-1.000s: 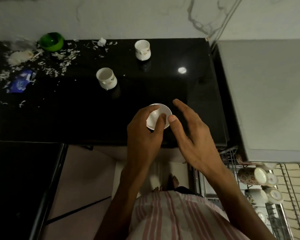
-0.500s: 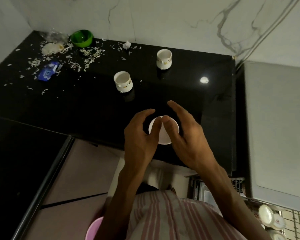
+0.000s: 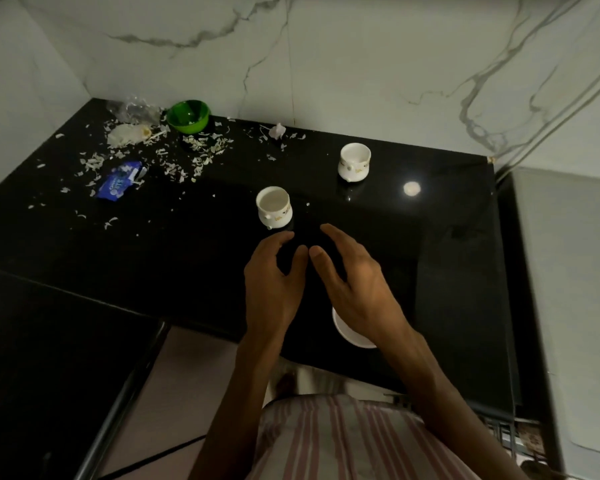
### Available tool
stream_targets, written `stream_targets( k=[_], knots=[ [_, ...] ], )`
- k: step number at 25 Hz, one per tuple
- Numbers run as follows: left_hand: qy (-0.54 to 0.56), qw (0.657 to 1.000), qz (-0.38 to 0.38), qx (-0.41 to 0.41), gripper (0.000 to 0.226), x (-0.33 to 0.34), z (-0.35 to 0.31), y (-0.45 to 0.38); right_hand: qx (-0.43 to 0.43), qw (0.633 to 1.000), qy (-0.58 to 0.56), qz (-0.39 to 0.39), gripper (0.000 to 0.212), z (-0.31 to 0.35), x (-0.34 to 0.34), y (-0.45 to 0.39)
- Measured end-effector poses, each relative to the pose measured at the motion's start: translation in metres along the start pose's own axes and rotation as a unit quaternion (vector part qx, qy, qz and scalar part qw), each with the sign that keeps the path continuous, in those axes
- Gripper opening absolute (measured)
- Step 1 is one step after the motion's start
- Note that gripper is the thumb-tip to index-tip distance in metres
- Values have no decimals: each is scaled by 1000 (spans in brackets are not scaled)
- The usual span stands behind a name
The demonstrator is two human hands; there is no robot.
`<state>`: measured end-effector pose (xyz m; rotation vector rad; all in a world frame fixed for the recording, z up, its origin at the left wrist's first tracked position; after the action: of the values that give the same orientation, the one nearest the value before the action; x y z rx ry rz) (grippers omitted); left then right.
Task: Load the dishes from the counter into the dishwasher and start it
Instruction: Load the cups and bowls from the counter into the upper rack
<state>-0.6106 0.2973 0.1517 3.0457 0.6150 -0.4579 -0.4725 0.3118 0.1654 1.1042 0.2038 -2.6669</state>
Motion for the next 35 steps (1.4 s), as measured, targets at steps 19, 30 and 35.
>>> stream_targets(
  k=[19,30,35],
  knots=[
    [-129,986,107,7,49,5,74,-128,75,995,-16,60,52,4,93,-126],
    [-67,995,80,5,25,5,56,-111,105,993,-59,16,46,-3,41,-90],
    [9,994,101,-27,24,10,19,-65,132,979,-157,-18,43,-22,28,-52]
  ],
)
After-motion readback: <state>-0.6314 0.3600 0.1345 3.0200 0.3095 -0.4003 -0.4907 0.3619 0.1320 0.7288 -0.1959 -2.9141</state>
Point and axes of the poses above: each hand's wrist, its own y-axis away from the middle knuckle, its own x-axis out of the palm, z = x × y, the point moved 3 cm from there along -y, towards the middle knuckle, and after that the axes turned 11 degrees about y, right-handed, at the moved point
